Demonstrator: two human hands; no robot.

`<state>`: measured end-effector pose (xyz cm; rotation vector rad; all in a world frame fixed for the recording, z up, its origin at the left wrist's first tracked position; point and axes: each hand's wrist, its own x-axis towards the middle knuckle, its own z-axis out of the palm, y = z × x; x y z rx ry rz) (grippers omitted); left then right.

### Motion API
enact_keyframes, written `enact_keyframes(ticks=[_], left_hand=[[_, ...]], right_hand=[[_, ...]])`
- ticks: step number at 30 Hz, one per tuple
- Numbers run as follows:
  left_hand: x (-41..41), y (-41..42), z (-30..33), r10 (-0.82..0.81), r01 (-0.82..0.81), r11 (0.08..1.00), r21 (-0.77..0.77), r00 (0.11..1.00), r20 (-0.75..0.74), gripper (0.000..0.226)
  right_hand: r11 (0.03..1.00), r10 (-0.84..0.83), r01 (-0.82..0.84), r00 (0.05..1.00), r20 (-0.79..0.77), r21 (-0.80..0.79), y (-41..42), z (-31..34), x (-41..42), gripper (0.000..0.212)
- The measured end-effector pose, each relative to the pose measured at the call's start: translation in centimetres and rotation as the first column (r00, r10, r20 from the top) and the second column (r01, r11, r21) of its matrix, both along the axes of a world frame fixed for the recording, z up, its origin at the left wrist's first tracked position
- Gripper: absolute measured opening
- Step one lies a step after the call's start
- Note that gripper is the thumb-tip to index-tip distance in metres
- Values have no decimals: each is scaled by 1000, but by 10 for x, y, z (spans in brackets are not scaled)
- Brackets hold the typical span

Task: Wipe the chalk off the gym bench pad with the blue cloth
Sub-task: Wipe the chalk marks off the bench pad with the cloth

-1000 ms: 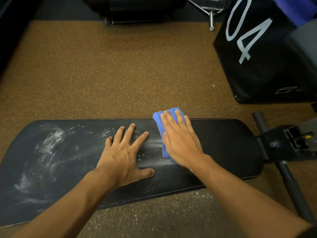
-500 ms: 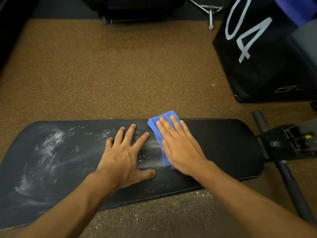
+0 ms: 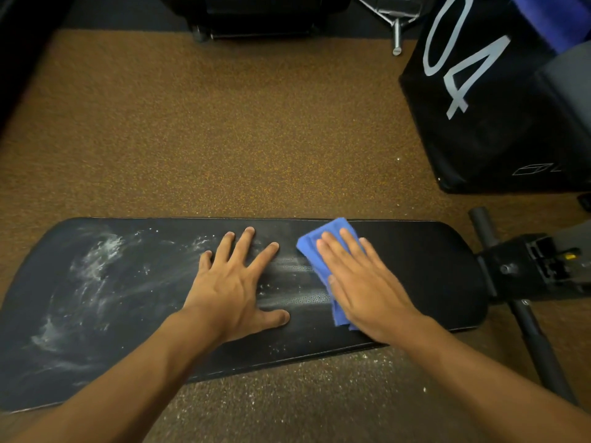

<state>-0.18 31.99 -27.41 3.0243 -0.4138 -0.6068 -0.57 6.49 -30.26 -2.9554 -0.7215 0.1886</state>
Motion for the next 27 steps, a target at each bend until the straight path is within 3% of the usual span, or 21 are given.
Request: enact_keyframes(ticks=[6, 12, 14, 18, 20, 25, 27], left_hand=[[0, 1, 0, 3, -3, 1000, 7, 1000, -12, 118], [1, 0, 3, 6, -6, 1000, 10, 999, -31, 120], [1, 0, 4, -1, 1, 1000, 4, 999, -34, 118], [2, -1, 3, -5, 5, 1000, 9, 999, -32, 116], [2, -1, 3, -8, 9, 1000, 22, 999, -37, 116], [2, -1, 3, -2, 2, 1000, 13, 999, -34, 117], [1, -1, 3, -1, 1, 1000, 7, 1000, -26, 117]], right_hand=[[955, -295, 295, 955, 14, 17, 30, -10, 53, 71], [1000, -1, 1, 1000, 9, -3, 19, -3, -4, 60], [1000, 6, -6, 1000, 14, -17, -2, -3, -3, 60], [961, -278, 278, 960, 45, -1, 19, -11, 34, 66], [943, -334, 332, 942, 47, 32, 40, -11, 32, 67], [1000, -10, 10, 1000, 13, 6, 13, -2, -31, 58], [1000, 3, -3, 1000, 21, -2, -10, -3, -30, 58]])
